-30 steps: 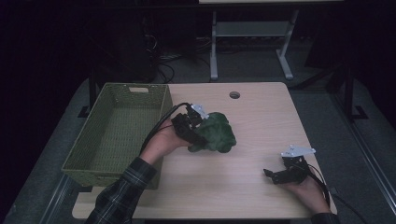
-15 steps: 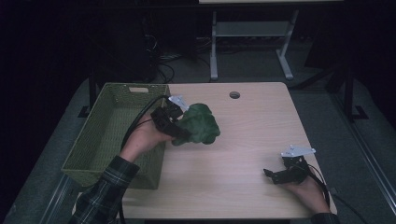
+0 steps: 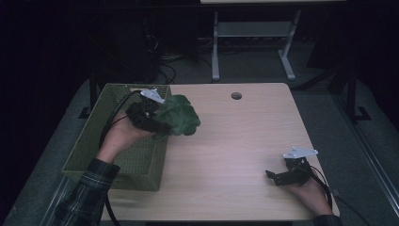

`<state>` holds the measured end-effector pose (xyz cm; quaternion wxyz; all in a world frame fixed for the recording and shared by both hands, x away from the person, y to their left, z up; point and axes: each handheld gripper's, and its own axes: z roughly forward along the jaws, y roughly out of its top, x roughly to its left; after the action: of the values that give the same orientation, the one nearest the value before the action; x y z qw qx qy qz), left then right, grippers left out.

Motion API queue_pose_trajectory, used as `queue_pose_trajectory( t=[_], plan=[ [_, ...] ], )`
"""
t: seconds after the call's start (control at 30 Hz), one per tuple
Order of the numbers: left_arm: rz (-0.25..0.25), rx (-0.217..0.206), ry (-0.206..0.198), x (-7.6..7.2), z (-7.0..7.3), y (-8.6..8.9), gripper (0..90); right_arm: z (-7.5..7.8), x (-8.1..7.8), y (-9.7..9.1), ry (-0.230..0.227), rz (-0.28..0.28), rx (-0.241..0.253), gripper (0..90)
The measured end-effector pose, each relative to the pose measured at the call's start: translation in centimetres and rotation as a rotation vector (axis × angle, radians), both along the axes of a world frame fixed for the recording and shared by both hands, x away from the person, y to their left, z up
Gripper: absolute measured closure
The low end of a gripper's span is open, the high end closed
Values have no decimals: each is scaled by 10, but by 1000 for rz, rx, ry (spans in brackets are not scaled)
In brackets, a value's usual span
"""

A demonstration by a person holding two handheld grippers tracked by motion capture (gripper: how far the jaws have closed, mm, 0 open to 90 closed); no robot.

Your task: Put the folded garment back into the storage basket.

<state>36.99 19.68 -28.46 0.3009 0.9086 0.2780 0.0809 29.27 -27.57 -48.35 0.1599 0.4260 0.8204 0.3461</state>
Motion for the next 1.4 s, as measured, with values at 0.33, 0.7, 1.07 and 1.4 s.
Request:
queue_pose_trajectory(
  t=[0.33,0.7,1.07,1.4],
  plan=[
    [97,-14,-21,-6,1,45,666,0,0,0,2,-2,0,19],
    [191,-2,-31,-8,-14,85,665,0,0,0,-1,-5,1,19],
    [302,4,-32,-1,-45,115,665,0,0,0,-2,-6,0,19],
    [363,62,14,11,-90,131,664,0,0,0,-3,-6,-1,20]
  ],
)
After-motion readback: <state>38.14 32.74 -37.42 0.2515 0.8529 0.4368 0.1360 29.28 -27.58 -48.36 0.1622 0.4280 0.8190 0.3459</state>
